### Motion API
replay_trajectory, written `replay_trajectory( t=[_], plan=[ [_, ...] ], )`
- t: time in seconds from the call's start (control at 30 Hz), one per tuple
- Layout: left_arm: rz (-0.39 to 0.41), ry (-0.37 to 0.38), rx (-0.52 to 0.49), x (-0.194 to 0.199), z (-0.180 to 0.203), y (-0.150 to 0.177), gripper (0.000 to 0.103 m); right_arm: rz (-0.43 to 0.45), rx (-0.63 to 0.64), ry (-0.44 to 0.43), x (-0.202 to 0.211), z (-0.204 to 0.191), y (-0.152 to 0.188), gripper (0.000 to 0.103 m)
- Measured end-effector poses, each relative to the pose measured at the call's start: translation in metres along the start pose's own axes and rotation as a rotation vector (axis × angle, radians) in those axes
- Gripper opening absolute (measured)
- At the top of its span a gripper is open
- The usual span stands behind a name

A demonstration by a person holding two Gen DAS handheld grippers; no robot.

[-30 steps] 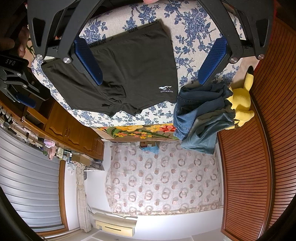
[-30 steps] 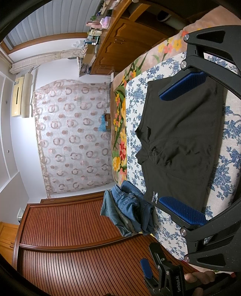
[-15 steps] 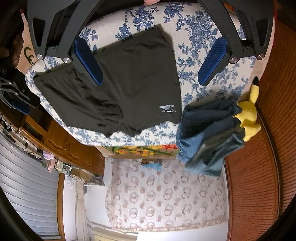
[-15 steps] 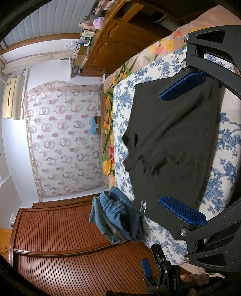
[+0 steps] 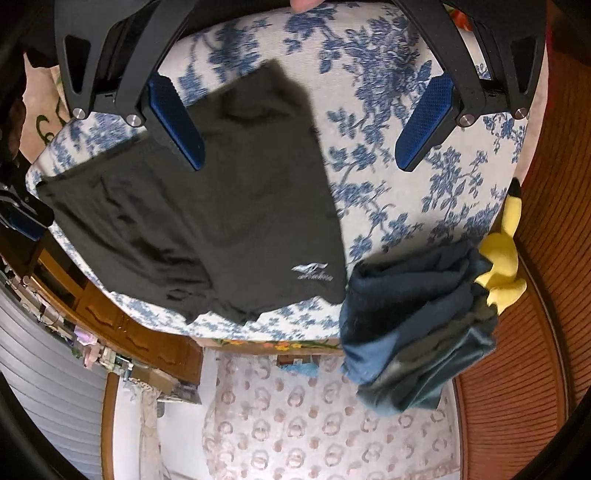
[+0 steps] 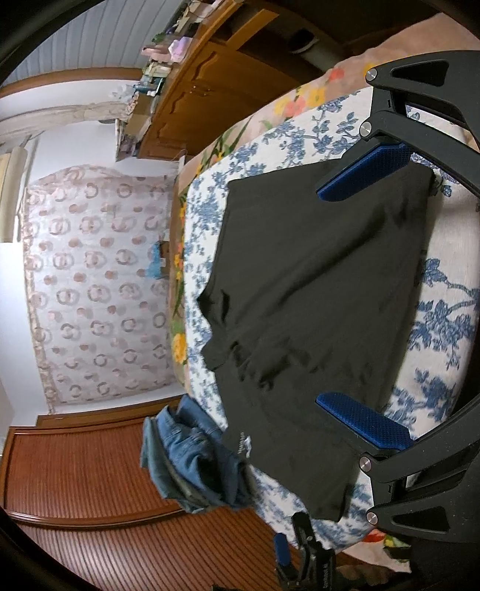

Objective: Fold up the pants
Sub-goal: 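Lower the left tool to the T-shirt hem and close on it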

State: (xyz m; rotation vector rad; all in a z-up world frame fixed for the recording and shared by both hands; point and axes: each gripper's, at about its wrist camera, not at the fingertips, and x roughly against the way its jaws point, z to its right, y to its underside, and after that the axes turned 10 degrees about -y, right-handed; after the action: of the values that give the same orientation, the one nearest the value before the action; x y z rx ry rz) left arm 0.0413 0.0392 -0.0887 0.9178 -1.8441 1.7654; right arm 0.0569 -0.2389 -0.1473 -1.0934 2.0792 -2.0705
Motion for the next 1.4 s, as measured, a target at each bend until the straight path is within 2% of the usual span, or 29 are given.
replay_trajectory(
  t=[0.13,0.27,0.43,0.5,0.73,0.9,1.0,1.17,1.4],
  plan=[
    [-0.025,-0.003,0.012,-0.011,-0.014,0.008,0.103,-0.032,0.001,0.005,-0.003,-0.003,-0.002,0.103],
    [-0.047,0.013,0.010,-0.015,-0.018,0.015,0.097,-0.061,-0.002,0.005,-0.008,-0.004,-0.004,0.103],
    [-0.076,0.065,0.005,-0.019,-0.017,0.025,0.077,-0.096,-0.004,0.006,-0.009,-0.010,-0.005,0.103],
    [-0.079,0.097,0.003,-0.017,-0.015,0.029,0.064,-0.101,-0.006,0.007,-0.010,-0.012,-0.005,0.103],
    [-0.072,0.131,-0.013,-0.013,-0.010,0.030,0.047,-0.100,-0.015,-0.002,0.001,-0.016,-0.006,0.103],
    [-0.067,0.167,-0.033,-0.013,-0.005,0.029,0.023,-0.110,-0.015,-0.001,0.004,-0.014,-0.001,0.103],
    [-0.073,0.198,-0.043,-0.015,-0.001,0.026,0.013,-0.121,-0.011,0.002,0.005,-0.016,0.001,0.103],
    [-0.068,0.227,-0.038,-0.012,0.000,0.020,0.011,-0.123,0.029,0.029,0.003,-0.020,-0.001,0.103],
    [-0.010,0.267,-0.086,0.005,0.016,-0.004,0.006,-0.126,0.028,0.030,0.002,-0.019,0.000,0.103]
  ],
)
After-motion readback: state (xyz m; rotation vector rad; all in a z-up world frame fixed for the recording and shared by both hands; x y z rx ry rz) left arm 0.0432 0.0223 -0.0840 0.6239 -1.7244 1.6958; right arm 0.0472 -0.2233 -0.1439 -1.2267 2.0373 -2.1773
